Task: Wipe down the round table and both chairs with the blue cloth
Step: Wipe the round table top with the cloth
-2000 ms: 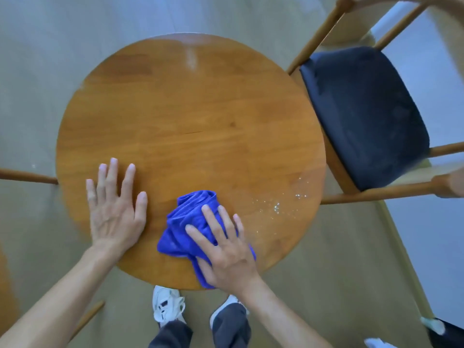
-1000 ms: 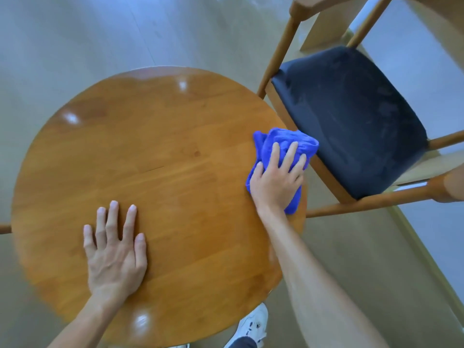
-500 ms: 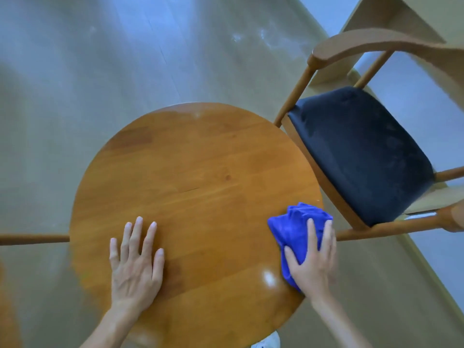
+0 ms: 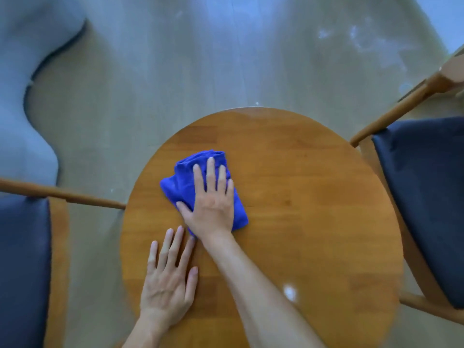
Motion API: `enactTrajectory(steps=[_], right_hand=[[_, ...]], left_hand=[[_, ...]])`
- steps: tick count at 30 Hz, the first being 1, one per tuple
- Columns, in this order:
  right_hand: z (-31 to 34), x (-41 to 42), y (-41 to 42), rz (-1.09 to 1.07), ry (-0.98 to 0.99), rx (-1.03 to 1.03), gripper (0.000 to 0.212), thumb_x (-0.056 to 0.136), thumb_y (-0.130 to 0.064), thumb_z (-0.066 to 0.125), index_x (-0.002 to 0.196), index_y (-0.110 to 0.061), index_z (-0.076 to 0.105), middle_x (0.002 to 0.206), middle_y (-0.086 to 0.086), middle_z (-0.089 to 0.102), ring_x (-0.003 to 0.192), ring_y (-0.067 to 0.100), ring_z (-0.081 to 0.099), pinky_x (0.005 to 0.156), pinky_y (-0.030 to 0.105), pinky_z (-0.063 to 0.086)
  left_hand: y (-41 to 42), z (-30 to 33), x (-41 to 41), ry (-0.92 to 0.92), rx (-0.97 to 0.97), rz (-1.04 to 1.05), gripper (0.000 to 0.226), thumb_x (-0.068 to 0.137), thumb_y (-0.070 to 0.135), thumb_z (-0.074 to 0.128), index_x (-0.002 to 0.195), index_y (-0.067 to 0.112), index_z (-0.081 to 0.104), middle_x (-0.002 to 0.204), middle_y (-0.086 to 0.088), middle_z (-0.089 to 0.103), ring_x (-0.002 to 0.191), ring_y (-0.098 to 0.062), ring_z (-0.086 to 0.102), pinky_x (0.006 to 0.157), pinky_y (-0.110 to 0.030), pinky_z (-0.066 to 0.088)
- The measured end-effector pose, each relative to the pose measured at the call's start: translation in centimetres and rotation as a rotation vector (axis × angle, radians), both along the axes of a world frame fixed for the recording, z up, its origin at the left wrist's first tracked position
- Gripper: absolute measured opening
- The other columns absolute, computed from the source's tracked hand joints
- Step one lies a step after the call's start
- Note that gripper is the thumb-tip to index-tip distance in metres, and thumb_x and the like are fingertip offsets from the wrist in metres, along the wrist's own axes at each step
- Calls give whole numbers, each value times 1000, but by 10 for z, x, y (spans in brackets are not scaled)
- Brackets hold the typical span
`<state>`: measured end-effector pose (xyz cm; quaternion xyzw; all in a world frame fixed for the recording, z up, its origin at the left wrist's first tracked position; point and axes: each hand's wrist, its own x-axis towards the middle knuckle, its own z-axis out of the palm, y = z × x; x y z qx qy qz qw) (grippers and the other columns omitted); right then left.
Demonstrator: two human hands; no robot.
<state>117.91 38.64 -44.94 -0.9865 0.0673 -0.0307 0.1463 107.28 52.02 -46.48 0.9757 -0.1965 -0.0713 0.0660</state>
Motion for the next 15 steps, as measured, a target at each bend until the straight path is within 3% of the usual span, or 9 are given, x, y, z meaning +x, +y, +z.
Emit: enactTrajectory(steps=[3, 5, 7, 11, 15], right_hand=[[-6, 2, -24, 326, -57, -13, 77, 78, -55, 63, 144, -20, 42, 154, 13, 30, 137, 34, 36, 105, 49, 38], [-8, 11, -79, 367, -86, -36, 72, 78, -50, 67, 140, -19, 48, 151, 14, 35, 134, 34, 42, 101, 48, 42], [-10, 24, -146, 191, -88, -79, 69, 81, -46, 66, 140, -16, 48, 150, 16, 36, 134, 35, 42, 101, 46, 41], [-7, 40, -245, -404, 8, -88, 71, 87, -44, 61, 146, -12, 36, 154, 20, 27, 136, 40, 33, 102, 52, 37], [-4, 85, -216, -718, 56, -35, 75, 90, -45, 53, 149, -11, 24, 156, 21, 16, 139, 41, 23, 107, 52, 28]], left_hand=[[-1, 0, 0, -21, -6, 3, 59, 98, 42, 20, 144, 11, 41, 156, -13, 29, 145, -29, 24, 112, -55, 24], [0, -1, 0, -22, -10, 5, 60, 98, 44, 18, 145, 12, 38, 156, -12, 29, 145, -29, 24, 113, -54, 24], [0, -1, 0, -25, -8, 14, 60, 97, 45, 18, 146, 14, 35, 156, -11, 29, 144, -29, 25, 113, -54, 24], [2, -1, 3, -54, -14, 10, 59, 94, 43, 23, 144, 15, 36, 153, -13, 35, 142, -30, 30, 109, -55, 29], [4, -7, 0, -29, -26, 16, 60, 93, 44, 25, 144, 15, 38, 154, -12, 33, 142, -30, 31, 110, -54, 28]])
